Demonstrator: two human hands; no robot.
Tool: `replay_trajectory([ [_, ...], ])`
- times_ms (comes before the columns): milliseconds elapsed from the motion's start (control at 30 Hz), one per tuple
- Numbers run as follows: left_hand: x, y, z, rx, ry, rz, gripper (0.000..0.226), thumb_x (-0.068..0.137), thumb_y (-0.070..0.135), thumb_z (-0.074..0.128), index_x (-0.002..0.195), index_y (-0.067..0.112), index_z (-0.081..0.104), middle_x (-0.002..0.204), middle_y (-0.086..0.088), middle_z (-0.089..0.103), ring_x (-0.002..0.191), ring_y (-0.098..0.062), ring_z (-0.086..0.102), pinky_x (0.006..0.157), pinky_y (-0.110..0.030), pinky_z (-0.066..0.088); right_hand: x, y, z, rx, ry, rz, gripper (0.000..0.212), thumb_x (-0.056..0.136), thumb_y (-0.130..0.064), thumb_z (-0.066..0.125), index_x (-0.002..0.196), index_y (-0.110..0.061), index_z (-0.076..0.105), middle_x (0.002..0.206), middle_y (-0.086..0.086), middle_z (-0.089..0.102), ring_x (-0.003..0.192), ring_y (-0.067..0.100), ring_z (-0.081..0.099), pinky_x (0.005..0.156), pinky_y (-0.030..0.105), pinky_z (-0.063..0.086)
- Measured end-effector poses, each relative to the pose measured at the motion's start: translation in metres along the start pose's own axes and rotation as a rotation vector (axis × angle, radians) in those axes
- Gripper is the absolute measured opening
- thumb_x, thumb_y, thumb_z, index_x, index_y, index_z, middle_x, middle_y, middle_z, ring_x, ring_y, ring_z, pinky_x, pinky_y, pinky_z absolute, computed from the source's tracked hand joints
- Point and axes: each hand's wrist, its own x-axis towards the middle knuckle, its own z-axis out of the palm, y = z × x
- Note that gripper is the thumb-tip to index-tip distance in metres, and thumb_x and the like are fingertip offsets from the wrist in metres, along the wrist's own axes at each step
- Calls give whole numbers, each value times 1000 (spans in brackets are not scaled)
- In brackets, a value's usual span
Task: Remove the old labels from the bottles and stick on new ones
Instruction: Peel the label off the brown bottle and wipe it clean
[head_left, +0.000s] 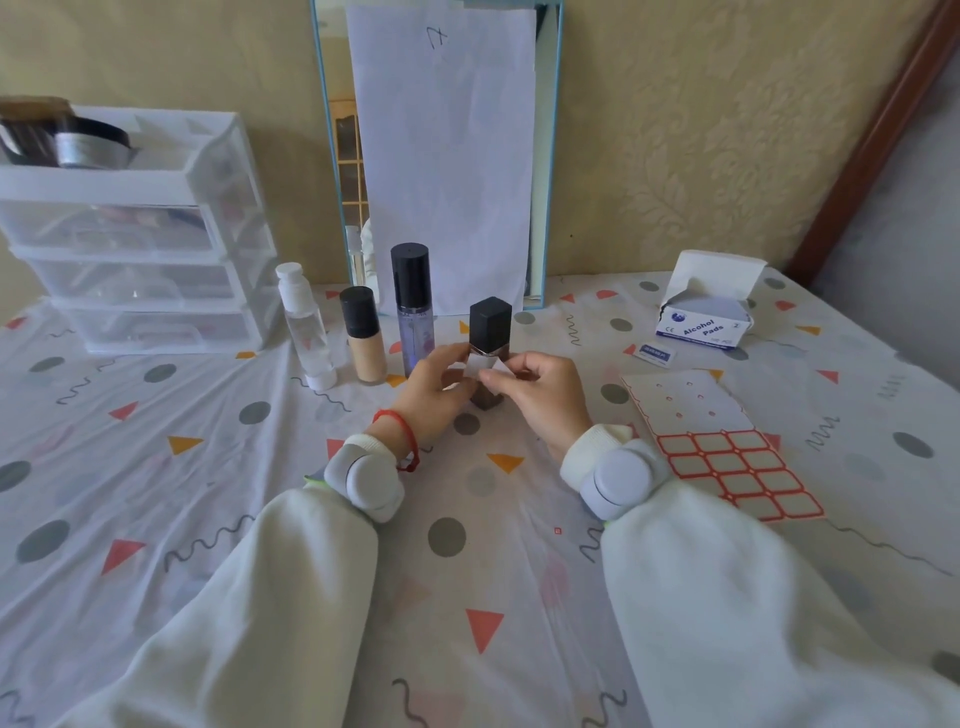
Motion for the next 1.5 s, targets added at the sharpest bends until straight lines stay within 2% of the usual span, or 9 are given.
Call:
replay_trajectory([
  [233, -6, 3, -1, -152, -78, 94, 28, 90, 9, 63, 116, 15, 53, 107, -4, 67, 96, -12, 66, 83, -31, 53, 3, -2, -7, 44, -61, 24, 20, 77, -25, 78, 84, -6, 75, 80, 11, 72, 85, 26, 68, 83, 41, 58],
  [367, -8, 8, -3, -378, -186, 48, 38, 92, 3, 55, 126, 18, 49, 117, -12, 64, 103, -21, 65, 87, -32, 55, 4, -3, -13, 115, -99, 70, 15, 78, -23, 78, 77, -9, 74, 78, 7, 72, 76, 15, 68, 64, 20, 55],
  [467, -9, 9, -3, -392, -196, 4, 43, 80, 16, 55, 122, 8, 49, 119, -30, 55, 99, -31, 59, 92, -45, 49, 3, -2, -11, 171, -120, 94, 10, 75, -17, 80, 72, -10, 73, 75, 8, 71, 71, 13, 67, 66, 20, 56],
  [600, -9, 7, 0, -365, -137, -12, 42, 87, 35, 54, 107, -1, 50, 100, -24, 55, 93, -31, 56, 91, -45, 47, 2, -5, -10, 210, -148, 60, 12, 73, -20, 82, 69, -13, 73, 73, 9, 72, 73, 18, 70, 69, 22, 57],
  [733, -6, 3, 2, -407, -88, -51, 20, 98, 29, 49, 108, 13, 55, 99, -4, 61, 90, -14, 61, 83, -26, 51, 3, -6, -11, 302, -94, 134, 25, 75, -14, 80, 94, -6, 67, 93, 14, 72, 83, 21, 71, 69, 24, 58],
  [900, -4, 0, 1, -599, -111, -108, 18, 97, 28, 50, 114, 24, 56, 106, -2, 67, 91, -19, 66, 89, -41, 53, 1, -10, -9, 412, -128, 206, 33, 83, -24, 73, 113, -12, 67, 104, 5, 72, 94, 18, 69, 75, 27, 58],
  [1067, -7, 2, 0, -733, -160, -112, 25, 96, 33, 52, 114, 16, 55, 101, -5, 70, 87, -20, 69, 68, -31, 55, -5, -9, -6, 368, -183, 143, 25, 85, -32, 70, 107, -19, 72, 99, -2, 75, 87, 7, 69, 63, 15, 49],
  [1333, -8, 3, 1, -727, -166, -133, 16, 99, 24, 46, 111, 18, 55, 93, -2, 70, 87, -19, 69, 73, -32, 57, -7, -5, -3, 439, -260, 81, 24, 89, -17, 66, 112, -12, 71, 104, 3, 74, 100, 18, 70, 88, 31, 56],
  [1500, -8, 3, 2, -772, -188, -137, 25, 86, 16, 56, 111, 18, 56, 101, -9, 64, 90, -27, 63, 77, -39, 54, -5, -5, -2, 398, -236, 90, 17, 92, -11, 61, 102, -3, 72, 101, 9, 74, 92, 18, 71, 76, 23, 53],
])
